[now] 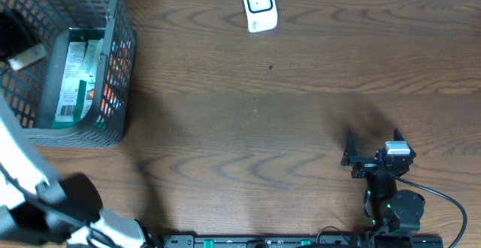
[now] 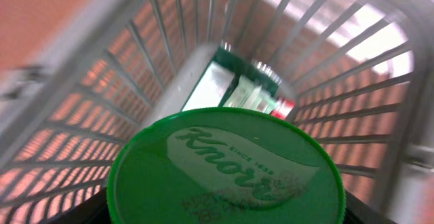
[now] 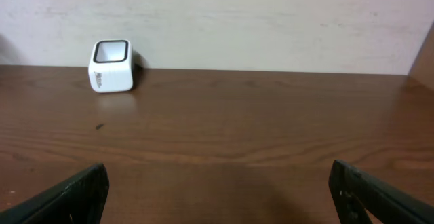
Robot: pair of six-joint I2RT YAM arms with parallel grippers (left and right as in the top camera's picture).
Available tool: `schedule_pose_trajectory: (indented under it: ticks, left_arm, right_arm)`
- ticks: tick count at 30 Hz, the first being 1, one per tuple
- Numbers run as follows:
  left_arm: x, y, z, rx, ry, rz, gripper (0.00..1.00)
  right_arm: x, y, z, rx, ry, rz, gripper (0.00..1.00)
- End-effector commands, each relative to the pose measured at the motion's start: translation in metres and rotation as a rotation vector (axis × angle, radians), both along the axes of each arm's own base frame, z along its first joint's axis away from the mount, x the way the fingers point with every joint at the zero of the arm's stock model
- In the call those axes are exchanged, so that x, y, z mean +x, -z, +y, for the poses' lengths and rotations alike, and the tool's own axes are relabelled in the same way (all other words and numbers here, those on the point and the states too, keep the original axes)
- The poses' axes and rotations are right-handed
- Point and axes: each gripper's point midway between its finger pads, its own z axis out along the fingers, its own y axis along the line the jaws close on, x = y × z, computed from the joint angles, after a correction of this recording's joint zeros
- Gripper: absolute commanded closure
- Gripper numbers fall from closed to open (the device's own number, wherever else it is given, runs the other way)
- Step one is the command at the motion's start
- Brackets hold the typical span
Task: Scan the item barcode
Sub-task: 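Grasp the green-lidded jar with the left gripper and lift it, then carry the jar with the left gripper toward the white scanner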
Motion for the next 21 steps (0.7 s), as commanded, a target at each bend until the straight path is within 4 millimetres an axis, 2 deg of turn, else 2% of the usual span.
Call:
schedule_pose_trajectory:
  ticks: [1,5,10,13,16,21]
  left_arm:
    - [-0.023,-0.053,-0.023,0.021,-0.036,-0.123,0.41]
    - [-0.048,-0.077,-0.069,0.016,0.029,-0.156,0.41]
    - [-0.067,-0.074,-0.131,-0.039,0.157,-0.102,0.41]
    - [-0.073,-0.058,-0.167,-0.073,0.255,-0.024,0.41]
    - [-0.075,-0.033,-0.204,-0.101,0.356,0.069,0.41]
    - [-0.066,0.02,-0.248,-0.059,0.421,0.195,0.42]
  right_arm:
    - [0.0,0.0,-0.002,0.006,0.009,0.0,0.01]
    - [0.0,0.0,-0.002,0.006,0.009,0.0,0.01]
    - [0.0,0.0,-0.002,0.006,0.009,0.0,0.01]
    - [0.0,0.0,-0.002,0.006,0.009,0.0,0.01]
    - [0.0,0.0,-0.002,0.006,0.009,0.0,0.01]
    - [0.0,0.0,-0.002,0.006,0.009,0.0,0.01]
